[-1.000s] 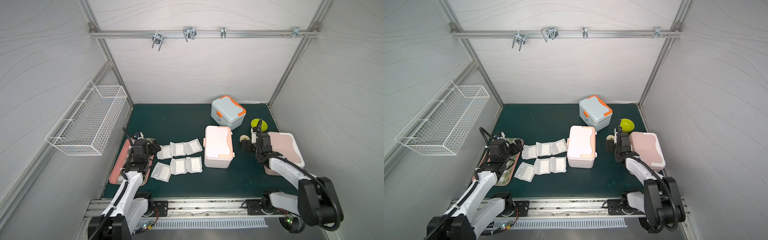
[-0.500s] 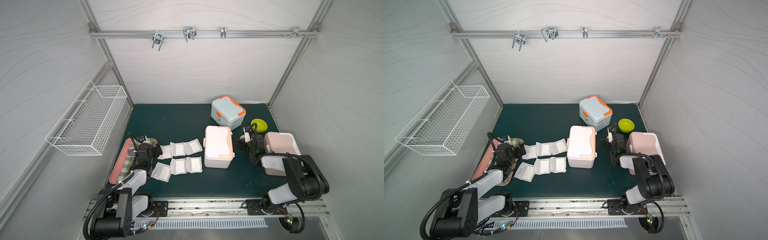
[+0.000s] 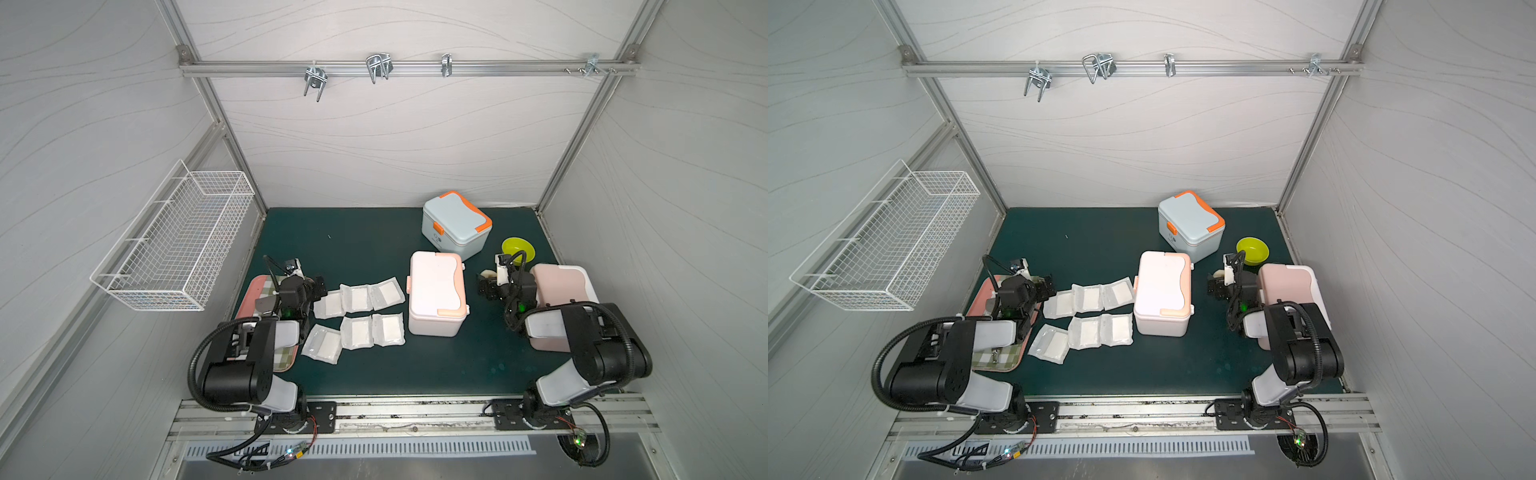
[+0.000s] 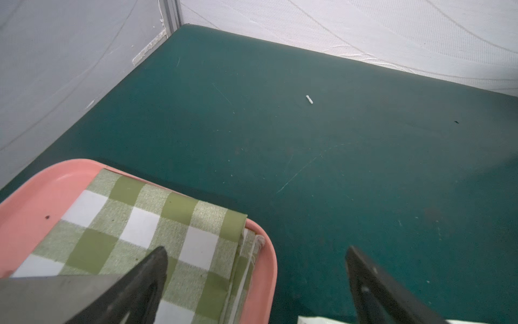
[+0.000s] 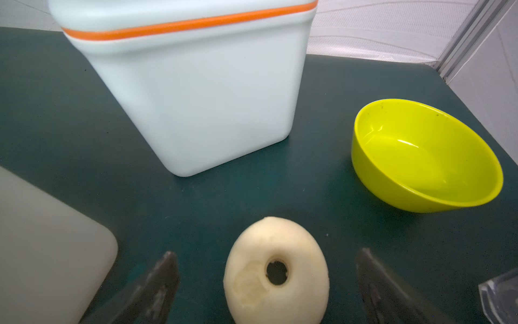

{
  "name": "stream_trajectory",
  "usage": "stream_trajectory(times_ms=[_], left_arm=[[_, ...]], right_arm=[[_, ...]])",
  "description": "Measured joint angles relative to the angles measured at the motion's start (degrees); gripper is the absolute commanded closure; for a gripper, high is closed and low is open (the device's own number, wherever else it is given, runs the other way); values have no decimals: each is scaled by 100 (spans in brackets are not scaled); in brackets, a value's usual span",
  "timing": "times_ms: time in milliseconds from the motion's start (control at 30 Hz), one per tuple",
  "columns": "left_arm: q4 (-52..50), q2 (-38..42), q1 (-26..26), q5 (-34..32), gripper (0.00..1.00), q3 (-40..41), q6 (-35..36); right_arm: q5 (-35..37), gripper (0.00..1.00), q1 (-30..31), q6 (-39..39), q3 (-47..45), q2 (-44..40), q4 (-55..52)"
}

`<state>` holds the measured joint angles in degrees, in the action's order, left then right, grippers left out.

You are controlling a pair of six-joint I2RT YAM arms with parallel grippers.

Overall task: Open first aid kits and take out gauze
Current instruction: Reset both arms

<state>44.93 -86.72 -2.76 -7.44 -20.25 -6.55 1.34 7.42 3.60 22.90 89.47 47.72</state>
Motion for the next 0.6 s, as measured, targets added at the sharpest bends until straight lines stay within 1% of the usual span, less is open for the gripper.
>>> stream_trajectory(times_ms=[200, 600], left_arm=[[-127, -144, -13, 55, 1, -195, 48], [-107, -144, 22, 35, 1, -289, 101]], right_arm=[[-208, 1, -175, -105, 243, 42, -116], [-295, 1, -192, -168, 245, 42, -199]])
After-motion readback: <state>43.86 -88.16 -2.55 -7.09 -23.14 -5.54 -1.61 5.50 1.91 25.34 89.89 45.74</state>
